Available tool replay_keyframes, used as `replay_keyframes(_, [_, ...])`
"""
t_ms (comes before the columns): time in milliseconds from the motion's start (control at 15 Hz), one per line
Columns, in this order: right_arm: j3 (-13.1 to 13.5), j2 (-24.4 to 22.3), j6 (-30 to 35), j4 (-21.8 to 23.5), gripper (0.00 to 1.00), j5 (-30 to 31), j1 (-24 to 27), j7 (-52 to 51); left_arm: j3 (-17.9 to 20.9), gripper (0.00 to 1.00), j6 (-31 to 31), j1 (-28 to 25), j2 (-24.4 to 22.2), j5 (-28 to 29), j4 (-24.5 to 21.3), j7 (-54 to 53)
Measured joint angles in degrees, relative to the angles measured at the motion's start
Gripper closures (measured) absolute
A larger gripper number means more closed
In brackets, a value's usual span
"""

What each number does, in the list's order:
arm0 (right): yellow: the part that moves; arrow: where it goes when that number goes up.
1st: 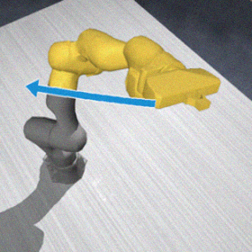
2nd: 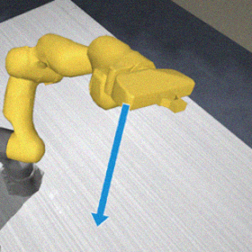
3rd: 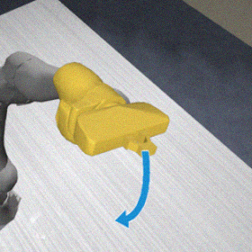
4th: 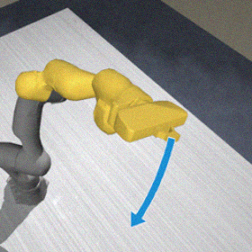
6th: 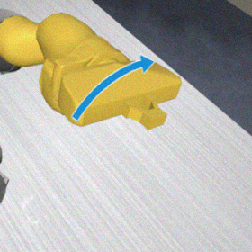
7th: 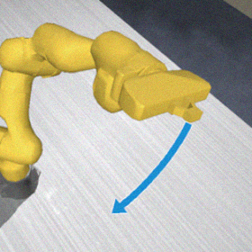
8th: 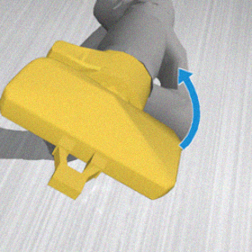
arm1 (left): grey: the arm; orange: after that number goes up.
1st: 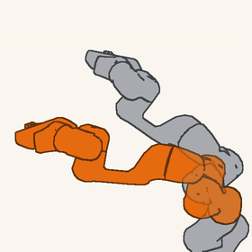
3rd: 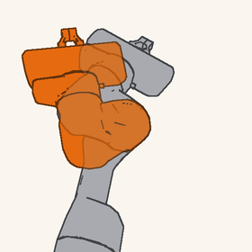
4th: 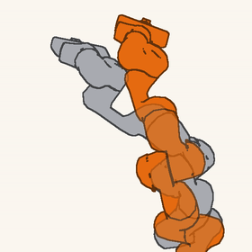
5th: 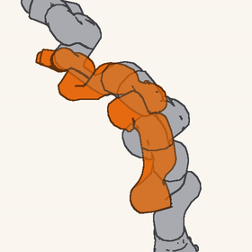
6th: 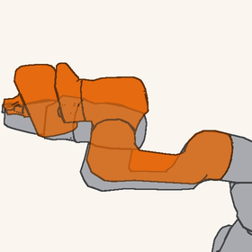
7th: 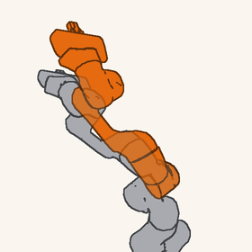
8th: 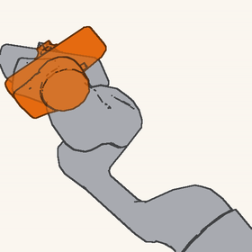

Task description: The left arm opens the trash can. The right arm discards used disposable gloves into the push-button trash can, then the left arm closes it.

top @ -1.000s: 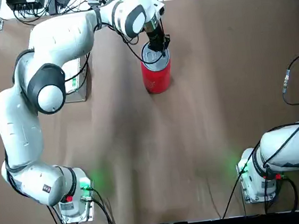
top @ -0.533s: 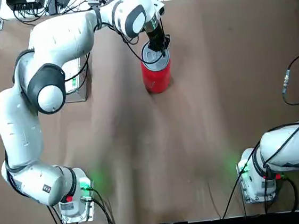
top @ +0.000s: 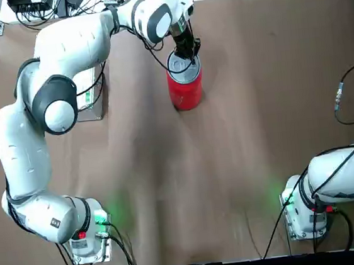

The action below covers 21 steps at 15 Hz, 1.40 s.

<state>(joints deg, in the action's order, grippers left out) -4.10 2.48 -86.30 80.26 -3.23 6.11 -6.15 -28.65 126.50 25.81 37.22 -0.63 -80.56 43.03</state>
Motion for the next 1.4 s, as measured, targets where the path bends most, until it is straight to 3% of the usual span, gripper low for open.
replay_keyframes(467, [-0.1,0.0,0.0,0.0,0.01,0.0,0.0,0.0,0.1,0.97,-1.4,-0.5,-1.5,0.0,0.4,1.1])
replay_keyframes(733, [-0.1,0.0,0.0,0.0,0.01,0.0,0.0,0.0,0.1,0.96,-6.9,-2.8,-4.2,0.0,0.6,1.2])
replay_keyframes(800, [-0.1,0.0,0.1,0.0,0.01,0.0,0.0,0.0,0.0,0.80,-11.2,-5.2,-6.1,0.0,0.7,0.8])
replay_keyframes(933, [-0.1,0.0,0.1,0.0,0.01,0.0,0.0,0.0,0.1,0.61,-13.8,-7.4,-8.0,0.2,0.7,-0.5])
replay_keyframes(1400, [0.0,0.0,0.1,0.0,0.01,0.0,0.0,0.0,0.3,0.02,-27.6,-17.3,-14.7,0.6,0.8,-13.2])
